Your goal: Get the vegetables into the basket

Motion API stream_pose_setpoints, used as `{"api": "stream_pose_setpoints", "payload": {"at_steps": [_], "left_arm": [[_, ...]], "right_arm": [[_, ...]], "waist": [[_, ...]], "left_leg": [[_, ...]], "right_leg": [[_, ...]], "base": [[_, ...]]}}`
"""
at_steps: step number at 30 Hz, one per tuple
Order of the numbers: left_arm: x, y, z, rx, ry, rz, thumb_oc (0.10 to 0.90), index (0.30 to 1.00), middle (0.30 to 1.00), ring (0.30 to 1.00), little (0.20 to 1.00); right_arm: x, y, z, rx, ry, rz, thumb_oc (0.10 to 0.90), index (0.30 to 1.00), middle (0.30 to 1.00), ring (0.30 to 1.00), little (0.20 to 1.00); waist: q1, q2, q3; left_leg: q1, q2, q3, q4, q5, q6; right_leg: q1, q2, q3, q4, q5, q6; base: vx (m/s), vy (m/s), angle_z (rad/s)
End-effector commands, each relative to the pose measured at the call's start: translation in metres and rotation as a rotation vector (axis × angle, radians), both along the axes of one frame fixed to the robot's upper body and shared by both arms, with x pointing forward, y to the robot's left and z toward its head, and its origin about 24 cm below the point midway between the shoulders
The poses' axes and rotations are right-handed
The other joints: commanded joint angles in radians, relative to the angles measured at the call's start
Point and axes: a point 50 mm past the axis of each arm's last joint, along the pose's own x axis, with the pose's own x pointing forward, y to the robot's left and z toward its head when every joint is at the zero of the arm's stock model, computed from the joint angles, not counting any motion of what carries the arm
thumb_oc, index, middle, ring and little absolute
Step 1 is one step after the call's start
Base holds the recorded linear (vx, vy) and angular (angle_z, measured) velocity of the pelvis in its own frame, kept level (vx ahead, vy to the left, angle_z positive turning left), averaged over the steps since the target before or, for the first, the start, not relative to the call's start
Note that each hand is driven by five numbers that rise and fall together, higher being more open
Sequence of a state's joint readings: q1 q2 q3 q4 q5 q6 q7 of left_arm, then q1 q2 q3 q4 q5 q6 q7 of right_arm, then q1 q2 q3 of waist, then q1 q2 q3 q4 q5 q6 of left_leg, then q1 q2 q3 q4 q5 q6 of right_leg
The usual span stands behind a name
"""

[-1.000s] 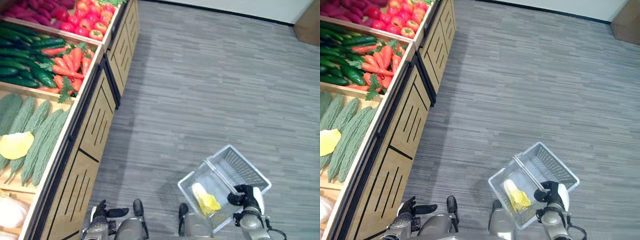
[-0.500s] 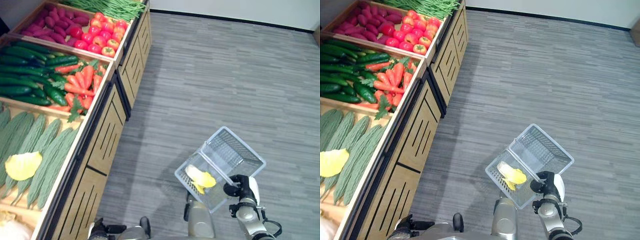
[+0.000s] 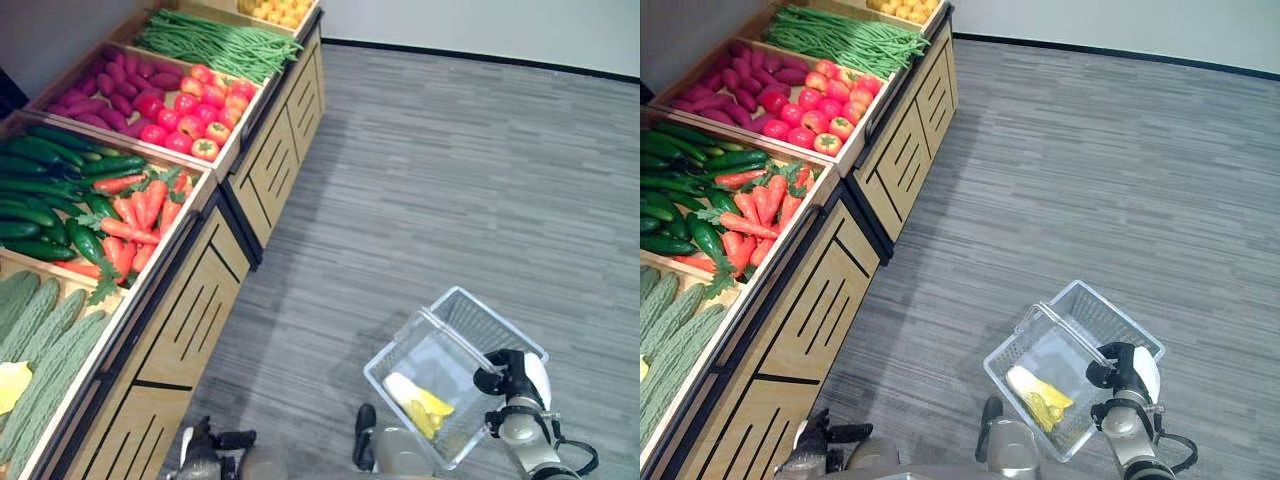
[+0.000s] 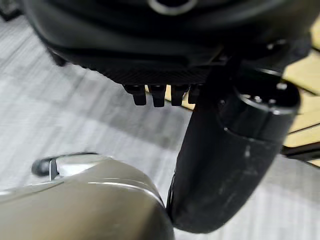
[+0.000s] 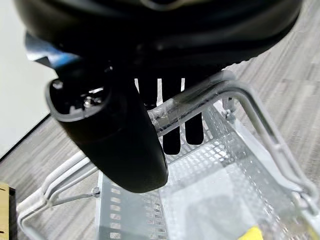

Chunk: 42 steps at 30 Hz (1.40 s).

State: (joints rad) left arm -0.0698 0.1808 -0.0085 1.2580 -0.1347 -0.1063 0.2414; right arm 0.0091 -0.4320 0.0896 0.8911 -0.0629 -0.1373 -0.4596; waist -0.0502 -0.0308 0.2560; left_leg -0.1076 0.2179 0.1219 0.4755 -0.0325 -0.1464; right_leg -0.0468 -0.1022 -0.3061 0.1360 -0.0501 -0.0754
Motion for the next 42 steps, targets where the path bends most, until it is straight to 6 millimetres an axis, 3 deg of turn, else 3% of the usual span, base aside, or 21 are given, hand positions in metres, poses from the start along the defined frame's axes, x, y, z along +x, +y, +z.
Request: {"api": "stream_pose_setpoints", "payload": {"at_steps": [1, 2, 3, 5, 7, 11, 12, 17, 18, 19, 21, 25, 27, 30, 31, 33, 34, 36, 39, 42], "left_arm": [[-0.021, -0.030, -0.011, -0.033, 0.081, -0.057, 0.900, 1.000, 1.000, 1.000, 1.000], [-0.022, -0.030, -0.011, -0.033, 0.081, -0.057, 0.900, 1.000, 1.000, 1.000, 1.000], [-0.022, -0.029, -0.011, -0.029, 0.083, -0.058, 0.900, 1.000, 1.000, 1.000, 1.000], [-0.025, -0.028, -0.012, -0.026, 0.096, -0.055, 0.900, 1.000, 1.000, 1.000, 1.000], [-0.031, -0.026, -0.014, -0.021, 0.122, -0.057, 0.900, 1.000, 1.000, 1.000, 1.000], [-0.035, -0.022, -0.014, 0.004, 0.137, -0.065, 0.900, 1.000, 1.000, 1.000, 1.000], [-0.032, -0.019, -0.012, 0.014, 0.128, -0.071, 0.900, 1.000, 1.000, 1.000, 1.000], [-0.011, -0.006, -0.004, 0.042, 0.057, -0.039, 0.900, 1.000, 1.000, 1.000, 1.000], [-0.011, -0.006, -0.004, 0.042, 0.057, -0.039, 0.900, 1.000, 1.000, 1.000, 1.000], [-0.010, -0.004, -0.003, 0.047, 0.052, -0.049, 0.900, 1.000, 1.000, 1.000, 1.000], [-0.008, -0.003, -0.003, 0.047, 0.046, -0.042, 0.900, 1.000, 1.000, 1.000, 1.000], [-0.007, -0.002, -0.002, 0.050, 0.050, -0.043, 0.900, 1.000, 1.000, 1.000, 1.000], [-0.009, -0.003, -0.003, 0.050, 0.057, -0.044, 0.900, 1.000, 1.000, 1.000, 1.000], [-0.012, -0.009, -0.005, 0.043, 0.069, -0.055, 0.900, 1.000, 1.000, 1.000, 1.000], [-0.015, -0.011, -0.007, 0.036, 0.083, -0.065, 0.900, 1.000, 1.000, 1.000, 1.000], [-0.017, -0.012, -0.008, 0.033, 0.090, -0.060, 0.900, 1.000, 1.000, 1.000, 1.000], [-0.020, -0.013, -0.009, 0.028, 0.100, -0.051, 0.900, 1.000, 1.000, 1.000, 1.000], [-0.028, -0.013, -0.011, 0.024, 0.123, -0.040, 0.900, 1.000, 1.000, 1.000, 1.000], [-0.040, -0.015, -0.013, 0.025, 0.135, 0.007, 0.900, 1.000, 1.000, 1.000, 1.000], [-0.039, -0.016, -0.012, 0.031, 0.121, 0.034, 0.900, 1.000, 1.000, 1.000, 1.000]], "right_arm": [[0.029, -0.019, 0.040, -0.095, -0.234, 0.003, 0.400, 0.300, 0.300, 0.300, 0.300], [0.029, -0.019, 0.040, -0.095, -0.234, 0.003, 0.400, 0.300, 0.300, 0.300, 0.300], [0.028, -0.017, 0.037, -0.093, -0.227, 0.005, 0.400, 0.300, 0.300, 0.300, 0.300], [0.025, -0.013, 0.033, -0.084, -0.213, 0.009, 0.400, 0.300, 0.300, 0.300, 0.300], [0.023, -0.011, 0.030, -0.077, -0.199, 0.014, 0.400, 0.300, 0.300, 0.300, 0.300], [0.024, -0.006, 0.028, -0.071, -0.202, 0.019, 0.400, 0.300, 0.300, 0.300, 0.300], [0.025, -0.002, 0.028, -0.058, -0.216, 0.014, 0.400, 0.300, 0.300, 0.300, 0.300], [0.046, 0.014, 0.034, -0.043, -0.261, 0.067, 0.400, 0.300, 0.300, 0.300, 0.300], [0.046, 0.014, 0.034, -0.043, -0.261, 0.067, 0.400, 0.300, 0.300, 0.300, 0.300], [0.052, 0.019, 0.036, -0.042, -0.272, 0.082, 0.400, 0.300, 0.300, 0.300, 0.300], [0.056, 0.024, 0.037, -0.042, -0.280, 0.106, 0.400, 0.300, 0.300, 0.300, 0.300], [0.055, 0.026, 0.035, -0.035, -0.281, 0.097, 0.400, 0.300, 0.300, 0.300, 0.300], [0.054, 0.025, 0.035, -0.038, -0.281, 0.092, 0.400, 0.300, 0.300, 0.300, 0.300], [0.054, 0.023, 0.035, -0.043, -0.284, 0.087, 0.400, 0.300, 0.300, 0.300, 0.300], [0.052, 0.023, 0.034, -0.038, -0.273, 0.088, 0.400, 0.300, 0.300, 0.300, 0.300], [0.050, 0.023, 0.033, -0.039, -0.269, 0.088, 0.400, 0.300, 0.300, 0.300, 0.300], [0.048, 0.023, 0.030, -0.039, -0.252, 0.086, 0.400, 0.300, 0.300, 0.300, 0.300], [0.041, 0.020, 0.027, -0.046, -0.231, 0.081, 0.400, 0.300, 0.300, 0.300, 0.300], [0.034, 0.014, 0.023, -0.058, -0.200, 0.070, 0.400, 0.300, 0.300, 0.300, 0.300], [0.037, 0.007, 0.027, -0.075, -0.206, 0.071, 0.400, 0.300, 0.300, 0.300, 0.300]], "waist": [[0.019, -0.013, 0.030], [0.020, -0.015, 0.032], [0.031, -0.005, 0.030], [0.051, 0.000, 0.024], [0.056, -0.006, 0.015], [0.055, -0.020, -0.002], [0.054, -0.038, -0.003], [0.062, -0.069, 0.012], [0.062, -0.069, 0.012], [0.067, -0.069, 0.017], [0.064, -0.061, 0.022], [0.042, -0.045, 0.026], [0.038, -0.042, 0.027], [0.019, -0.039, 0.041], [0.000, -0.046, 0.040], [-0.006, -0.046, 0.043], [-0.021, -0.053, 0.041], [-0.034, -0.062, 0.034], [-0.014, -0.057, 0.009], [-0.004, -0.042, 0.004]], "left_leg": [[-0.082, -0.008, 0.049, -0.239, 0.016, 0.054], [-0.074, -0.009, 0.051, -0.246, 0.020, 0.053], [-0.105, 0.002, 0.043, -0.308, 0.074, 0.040], [-0.138, 0.005, 0.023, -0.418, 0.123, 0.024], [-0.142, 0.006, 0.024, -0.406, 0.146, 0.015], [-0.112, -0.034, 0.029, -0.367, 0.111, 0.048], [-0.120, -0.060, 0.052, -0.321, 0.068, 0.077], [-0.123, -0.089, 0.102, -0.258, -0.024, 0.133], [-0.123, -0.089, 0.103, -0.258, -0.024, 0.133], [-0.091, -0.101, 0.126, -0.275, -0.042, 0.150], [-0.050, -0.113, 0.139, -0.322, -0.047, 0.164], [0.036, -0.139, 0.130, -0.422, -0.040, 0.169], [0.057, -0.143, 0.129, -0.439, -0.042, 0.167], [0.109, -0.144, 0.092, -0.441, -0.070, 0.151], [0.135, -0.151, 0.059, -0.445, -0.085, 0.141], [0.155, -0.152, 0.044, -0.445, -0.095, 0.137], [0.184, -0.151, -0.008, -0.436, -0.120, 0.125], [0.232, -0.147, -0.078, -0.432, -0.145, 0.105], [0.246, -0.106, -0.122, -0.425, -0.149, 0.073], [0.207, -0.060, -0.168, -0.414, -0.105, 0.044]], "right_leg": [[0.054, -0.069, 0.107, 0.026, -0.071, 0.155], [0.058, -0.071, 0.107, 0.024, -0.072, 0.155], [0.086, -0.061, 0.121, 0.010, -0.081, 0.160], [0.148, -0.055, 0.148, -0.023, -0.098, 0.171], [0.193, -0.064, 0.175, -0.023, -0.112, 0.177], [0.194, -0.101, 0.199, 0.001, -0.103, 0.208], [0.174, -0.131, 0.215, 0.027, -0.065, 0.221], [0.081, -0.182, 0.228, 0.126, 0.076, 0.242], [0.081, -0.182, 0.228, 0.126, 0.076, 0.243], [0.063, -0.214, 0.179, 0.158, 0.151, 0.243], [0.045, -0.223, 0.162, 0.212, 0.190, 0.244], [-0.038, -0.184, 0.175, 0.238, 0.185, 0.241], [-0.054, -0.181, 0.160, 0.221, 0.172, 0.241], [-0.101, -0.158, 0.174, 0.099, 0.145, 0.252], [-0.135, -0.126, 0.255, 0.007, 0.141, 0.264], [-0.135, -0.118, 0.275, -0.013, 0.145, 0.271], [-0.182, -0.100, 0.350, -0.095, 0.166, 0.284], [-0.174, -0.092, 0.357, -0.088, 0.186, 0.294], [-0.132, -0.077, 0.294, -0.061, 0.149, 0.267], [-0.114, -0.052, 0.234, -0.017, 0.084, 0.226]], "base": [[0.25, 0.107, 0.24], [0.30, 0.144, 0.11], [0.24, 0.107, -0.07], [0.40, 0.163, -0.39], [0.40, 0.211, -0.71], [0.26, 0.269, -0.68], [0.17, 0.257, -0.42], [0.12, 0.228, -0.18], [0.14, 0.242, 0.01], [0.14, 0.246, 0.03], [0.17, 0.291, -0.11], [0.13, 0.126, -0.14], [0.15, 0.032, 0.15], [0.28, -0.068, 0.16], [0.25, -0.094, 0.41], [0.30, -0.122, 1.02], [0.47, -0.229, 1.05], [0.49, -0.336, 1.22], [0.32, -0.437, 1.63], [0.14, -0.350, 0.96]]}}
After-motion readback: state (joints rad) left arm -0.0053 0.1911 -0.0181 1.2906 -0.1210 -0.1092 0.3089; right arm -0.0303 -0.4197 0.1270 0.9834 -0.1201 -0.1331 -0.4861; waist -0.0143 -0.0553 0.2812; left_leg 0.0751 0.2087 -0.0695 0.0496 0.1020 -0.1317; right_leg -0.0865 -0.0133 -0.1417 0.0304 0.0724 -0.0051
